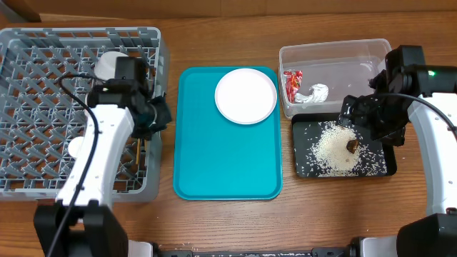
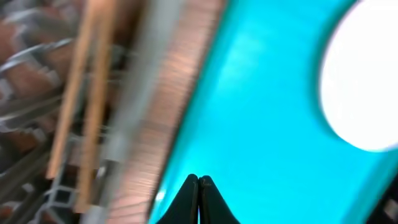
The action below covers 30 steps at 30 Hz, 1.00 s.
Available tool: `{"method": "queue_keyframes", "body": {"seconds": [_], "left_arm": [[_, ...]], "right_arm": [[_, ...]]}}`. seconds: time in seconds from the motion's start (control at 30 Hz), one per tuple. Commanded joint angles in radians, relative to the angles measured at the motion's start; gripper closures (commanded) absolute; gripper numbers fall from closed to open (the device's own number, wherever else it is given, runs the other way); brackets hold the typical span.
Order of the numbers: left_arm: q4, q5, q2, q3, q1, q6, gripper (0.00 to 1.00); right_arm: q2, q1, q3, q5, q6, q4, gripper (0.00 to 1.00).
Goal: Sort waste into correct bins and load items into the dishwasher
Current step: 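Insert the chopstick into the dish rack beside the bowls with the left gripper, then grasp the white plate on the teal tray with the left gripper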
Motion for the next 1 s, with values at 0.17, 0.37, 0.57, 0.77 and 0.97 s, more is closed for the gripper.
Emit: {"method": "queue_keyframes", "body": {"seconds": [0.17,0.37,0.57,0.77,0.97], "left_arm": [[0.248,-0.066,-0.067,0.051,-0.34,0.2,0.61],[0.397,-0.134,0.069,0.051,-0.513,0.328,0.43],[0.493,-0.133,0.252,0.051,-0.578,0.383,0.37],[0.502,-0.133,0.401,0.051,-0.578,0.394,0.37],[0.439,-0.135,0.446,0.051,-0.578,0.408,0.48]], "right_arm": [[-0.016,-0.003,0.023,0.006,0.0,0.001,0.0],[-0.016,-0.003,0.023,0.006,0.0,0.006,0.0],[-0.016,-0.003,0.023,0.006,0.0,0.006,0.0],[-0.016,-0.003,0.023,0.006,0.0,0.006,0.0],[-0.016,-0.003,0.023,0.006,0.0,0.006,0.0]]}}
